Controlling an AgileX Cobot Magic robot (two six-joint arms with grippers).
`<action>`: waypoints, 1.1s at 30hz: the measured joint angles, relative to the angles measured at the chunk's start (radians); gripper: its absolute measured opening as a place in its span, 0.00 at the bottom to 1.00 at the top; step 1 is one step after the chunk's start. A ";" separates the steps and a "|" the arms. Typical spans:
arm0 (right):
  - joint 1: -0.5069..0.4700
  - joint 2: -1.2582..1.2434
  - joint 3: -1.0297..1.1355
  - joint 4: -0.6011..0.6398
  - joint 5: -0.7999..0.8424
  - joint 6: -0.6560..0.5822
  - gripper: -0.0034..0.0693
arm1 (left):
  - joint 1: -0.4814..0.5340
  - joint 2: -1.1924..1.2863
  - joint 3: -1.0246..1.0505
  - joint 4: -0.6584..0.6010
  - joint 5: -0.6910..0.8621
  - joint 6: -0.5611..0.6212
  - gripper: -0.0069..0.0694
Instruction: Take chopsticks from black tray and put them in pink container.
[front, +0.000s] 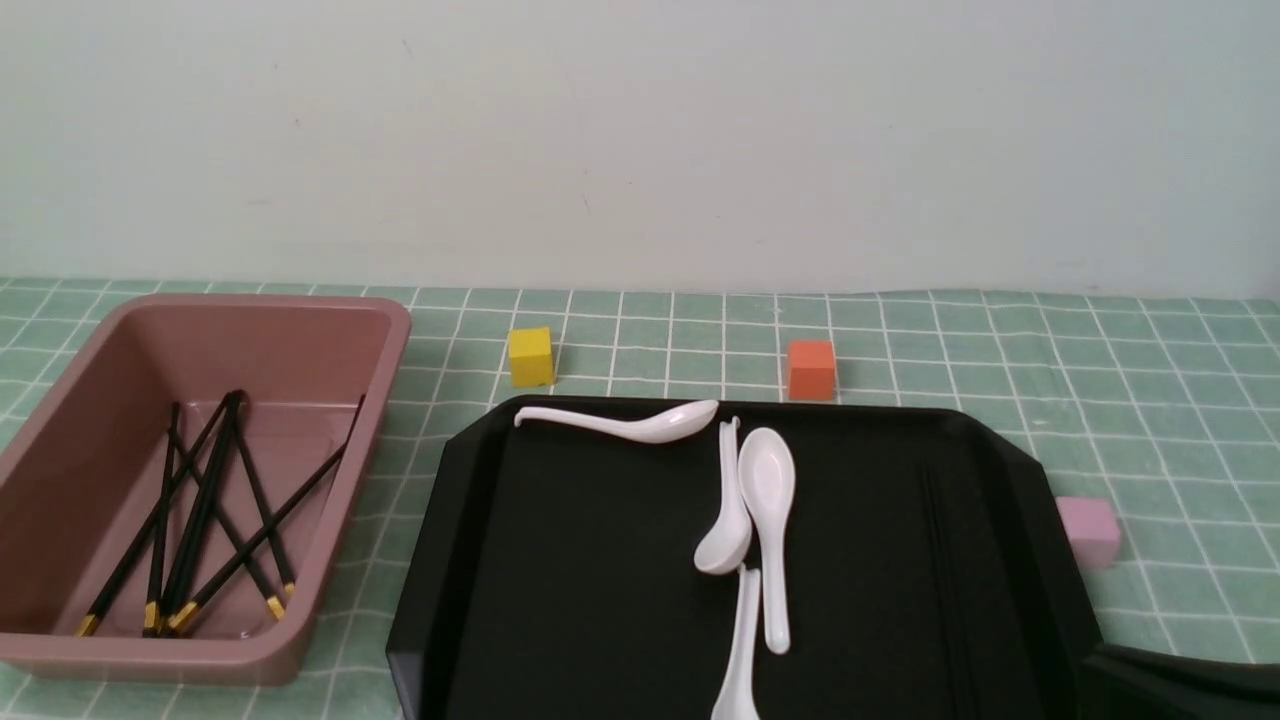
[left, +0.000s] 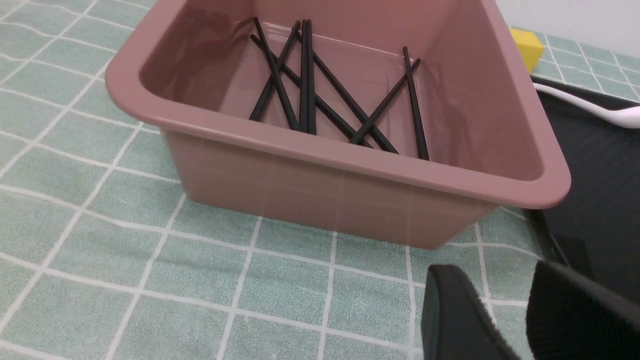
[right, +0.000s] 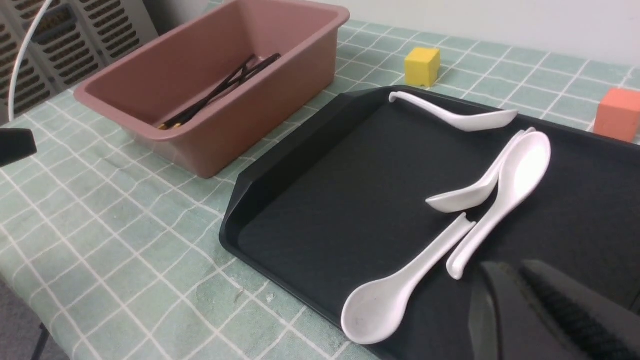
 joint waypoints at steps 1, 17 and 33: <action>0.000 -0.001 0.001 0.000 0.000 0.000 0.14 | 0.000 0.000 0.000 0.000 0.000 0.000 0.40; -0.414 -0.406 0.241 -0.103 0.021 -0.001 0.16 | 0.000 0.000 0.000 0.000 0.000 0.000 0.40; -0.661 -0.508 0.326 -0.116 0.183 -0.001 0.18 | 0.000 0.000 0.000 0.000 0.000 0.000 0.40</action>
